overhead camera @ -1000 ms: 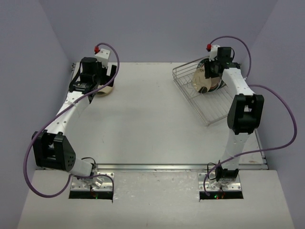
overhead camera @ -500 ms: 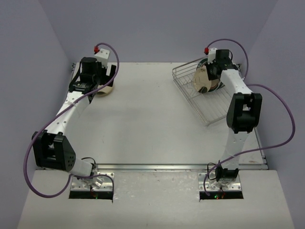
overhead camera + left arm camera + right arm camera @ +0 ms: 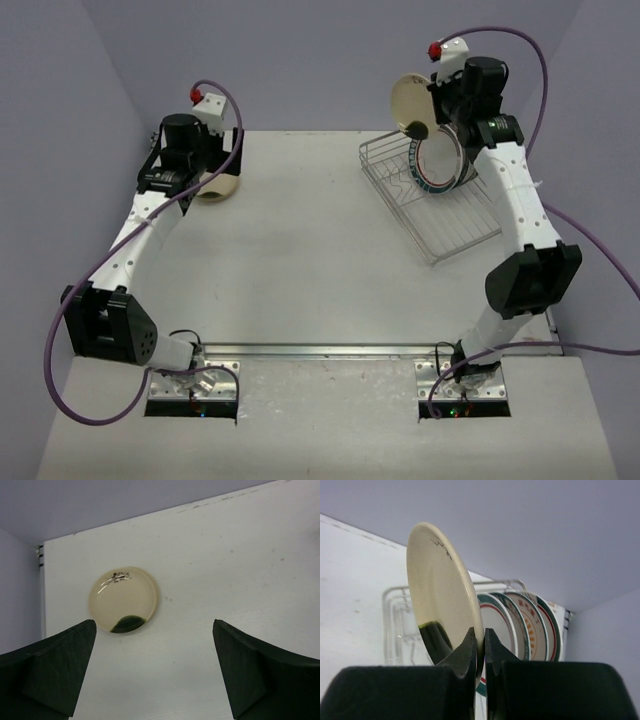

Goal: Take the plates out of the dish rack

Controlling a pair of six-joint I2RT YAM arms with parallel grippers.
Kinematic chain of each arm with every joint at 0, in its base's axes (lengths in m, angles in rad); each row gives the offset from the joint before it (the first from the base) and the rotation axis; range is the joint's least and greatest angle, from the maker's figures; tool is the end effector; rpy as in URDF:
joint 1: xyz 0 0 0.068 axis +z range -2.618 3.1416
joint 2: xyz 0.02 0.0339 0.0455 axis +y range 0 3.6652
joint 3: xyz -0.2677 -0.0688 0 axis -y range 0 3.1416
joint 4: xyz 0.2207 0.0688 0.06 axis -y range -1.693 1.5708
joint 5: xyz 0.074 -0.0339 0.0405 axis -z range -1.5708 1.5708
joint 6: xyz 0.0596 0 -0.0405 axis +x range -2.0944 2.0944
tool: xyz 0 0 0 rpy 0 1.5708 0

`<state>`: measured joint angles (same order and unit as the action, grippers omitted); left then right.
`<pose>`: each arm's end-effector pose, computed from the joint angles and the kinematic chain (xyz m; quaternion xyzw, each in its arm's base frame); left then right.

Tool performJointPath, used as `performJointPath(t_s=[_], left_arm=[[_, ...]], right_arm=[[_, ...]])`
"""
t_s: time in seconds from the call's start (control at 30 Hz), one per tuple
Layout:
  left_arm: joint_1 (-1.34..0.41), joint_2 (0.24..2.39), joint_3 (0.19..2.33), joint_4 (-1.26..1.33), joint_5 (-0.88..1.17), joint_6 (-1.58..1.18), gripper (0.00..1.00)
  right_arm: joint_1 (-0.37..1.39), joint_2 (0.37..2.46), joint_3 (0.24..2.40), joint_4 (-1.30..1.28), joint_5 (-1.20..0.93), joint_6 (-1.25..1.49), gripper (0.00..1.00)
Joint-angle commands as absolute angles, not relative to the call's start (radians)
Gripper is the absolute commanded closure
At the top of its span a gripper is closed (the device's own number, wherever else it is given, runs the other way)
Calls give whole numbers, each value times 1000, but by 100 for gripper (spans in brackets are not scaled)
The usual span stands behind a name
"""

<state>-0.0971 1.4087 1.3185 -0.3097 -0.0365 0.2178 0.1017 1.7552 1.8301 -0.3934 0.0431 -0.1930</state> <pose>0.3237 -0.0293 0.3656 0.1207 0.8246 0.0485 0.5506 0.4096 0.0392 0.4112 -0.1064 0.8032 -0.0442 0.5845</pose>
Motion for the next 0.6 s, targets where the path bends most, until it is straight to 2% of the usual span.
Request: performJointPath(t_s=[0.0, 0.1, 0.2, 0.4, 0.57], left_arm=[[-98, 1331, 1384, -315, 303, 126, 1], [-98, 1308, 1374, -291, 519, 64, 7], [-100, 1313, 1375, -281, 639, 8, 13], [-101, 1353, 1376, -303, 745, -46, 27], [-105, 1380, 1359, -335, 826, -46, 33]], right_arm=[[130, 1677, 1826, -457, -208, -56, 100], [179, 1631, 1717, -446, -341, 37, 100], [235, 1588, 1608, -402, -441, 120, 100], [309, 1569, 1537, -351, -565, 240, 100], [366, 1582, 1547, -354, -598, 254, 100]])
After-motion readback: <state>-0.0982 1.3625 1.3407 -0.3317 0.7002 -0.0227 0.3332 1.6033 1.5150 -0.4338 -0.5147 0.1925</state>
